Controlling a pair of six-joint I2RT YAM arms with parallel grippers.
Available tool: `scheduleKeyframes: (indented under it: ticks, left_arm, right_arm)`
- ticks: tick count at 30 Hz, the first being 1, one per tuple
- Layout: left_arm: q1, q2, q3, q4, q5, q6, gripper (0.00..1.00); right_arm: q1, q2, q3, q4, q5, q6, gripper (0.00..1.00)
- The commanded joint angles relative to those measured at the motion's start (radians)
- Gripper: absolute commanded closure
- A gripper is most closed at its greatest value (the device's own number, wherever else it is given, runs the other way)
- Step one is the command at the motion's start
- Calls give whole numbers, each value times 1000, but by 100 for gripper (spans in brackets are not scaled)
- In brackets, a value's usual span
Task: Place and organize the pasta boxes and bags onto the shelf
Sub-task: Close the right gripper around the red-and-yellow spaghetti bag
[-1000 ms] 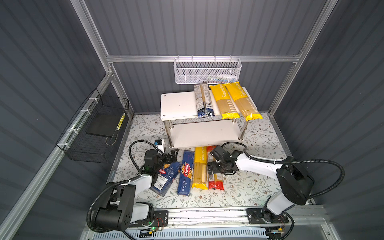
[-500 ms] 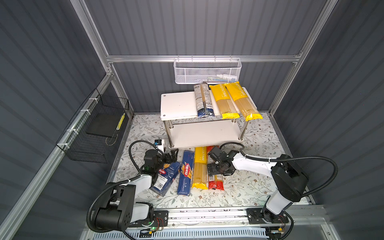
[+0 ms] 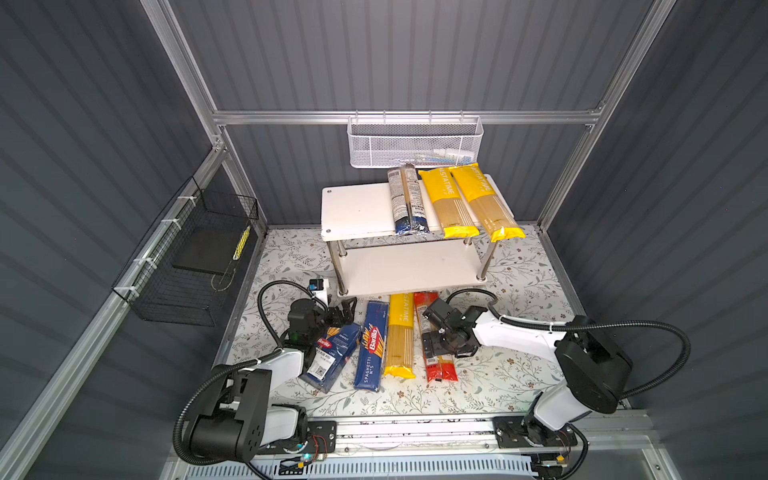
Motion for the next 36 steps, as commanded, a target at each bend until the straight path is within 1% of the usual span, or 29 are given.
scheduleKeyframes:
  ticks: [1, 5, 7, 11, 17, 19, 29, 33, 36]
  left_arm:
    - [-8, 4, -30, -74, 11, -29, 1]
    - [-7, 4, -30, -74, 12, -29, 1]
    - [-9, 4, -30, -73, 13, -29, 1]
    - [-8, 1, -31, -74, 12, -30, 1]
    - [-9, -2, -33, -73, 11, -30, 1]
    - [-9, -2, -32, -74, 10, -29, 1]
    - [-8, 1, -31, -74, 10, -30, 1]
    - [-9, 1, -30, -75, 8, -30, 1]
    - [-9, 0, -30, -75, 8, -29, 1]
  right_arm:
    - [-6, -43, -19, -49, 8, -60, 1]
    - [-8, -90, -15, 17, -38, -92, 1]
    - [-9, -87, 3, 32, -37, -85, 1]
    - [-9, -31, 53, 10, -6, -83, 1]
    - [-12, 36, 84, 5, 28, -86, 1]
    - [-14, 49, 85, 17, 15, -84, 1]
    - [-36, 110, 102, 39, 41, -96, 1]
    - [-50, 133, 111, 62, 16, -101, 1]
    - [-52, 151, 127, 61, 27, -104, 1]
